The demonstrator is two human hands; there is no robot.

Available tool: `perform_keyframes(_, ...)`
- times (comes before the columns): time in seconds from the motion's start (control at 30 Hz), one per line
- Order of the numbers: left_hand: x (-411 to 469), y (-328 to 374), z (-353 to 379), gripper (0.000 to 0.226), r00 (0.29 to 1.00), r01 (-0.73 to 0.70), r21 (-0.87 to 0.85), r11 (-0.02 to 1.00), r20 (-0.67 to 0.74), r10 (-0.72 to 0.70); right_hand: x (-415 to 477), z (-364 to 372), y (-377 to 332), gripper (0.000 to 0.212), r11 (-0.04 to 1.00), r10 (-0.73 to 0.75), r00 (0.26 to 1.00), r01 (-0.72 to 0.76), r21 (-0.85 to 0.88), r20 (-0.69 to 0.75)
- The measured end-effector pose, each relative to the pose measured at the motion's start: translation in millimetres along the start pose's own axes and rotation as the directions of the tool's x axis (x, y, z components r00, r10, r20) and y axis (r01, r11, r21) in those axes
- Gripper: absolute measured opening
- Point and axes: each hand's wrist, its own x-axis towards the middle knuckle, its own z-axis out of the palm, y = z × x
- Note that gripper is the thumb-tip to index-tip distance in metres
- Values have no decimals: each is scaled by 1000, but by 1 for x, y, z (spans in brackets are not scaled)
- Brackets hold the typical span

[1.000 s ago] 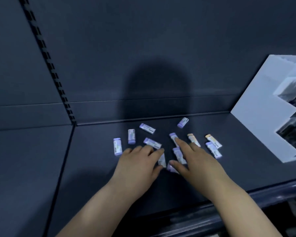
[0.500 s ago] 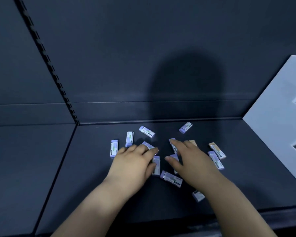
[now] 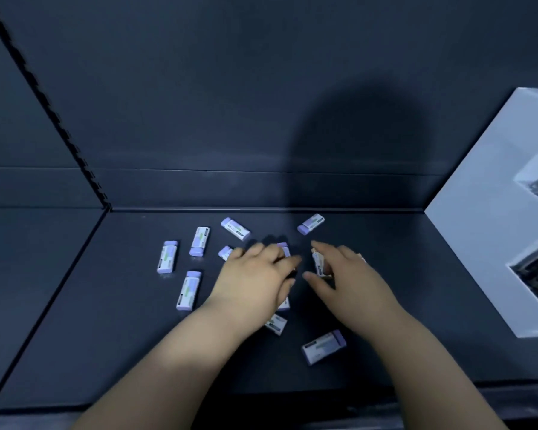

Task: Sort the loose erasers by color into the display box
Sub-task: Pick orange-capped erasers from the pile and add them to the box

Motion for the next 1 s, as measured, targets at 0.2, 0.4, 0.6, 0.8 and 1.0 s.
perform_keyframes(0.2, 39, 21, -5, 52, 980, -34, 107, 994, 197, 12, 3, -16, 38, 53, 997, 65, 997, -66, -40, -30)
perform_keyframes(0.4, 74, 34, -3, 63, 907, -175, 135, 975, 406, 106, 14, -21, 72, 37, 967, 224, 975, -222, -123, -5)
perform_keyframes(0.6, 84, 42, 8, 55, 892, -190, 184, 964, 442, 91, 23, -22, 85, 28, 967, 228, 971, -218, -129, 68)
perform_keyframes(0.8, 83, 42, 10, 28, 925, -110, 279, 954, 380, -5, 32, -25, 87, 24, 983, 149, 981, -133, -128, 127)
perform_keyframes(1.0, 74, 40, 13, 31, 920, -16, 265, 964, 382, -90, 42, -20, 80, 18, 995, 26, 987, -11, -97, 156)
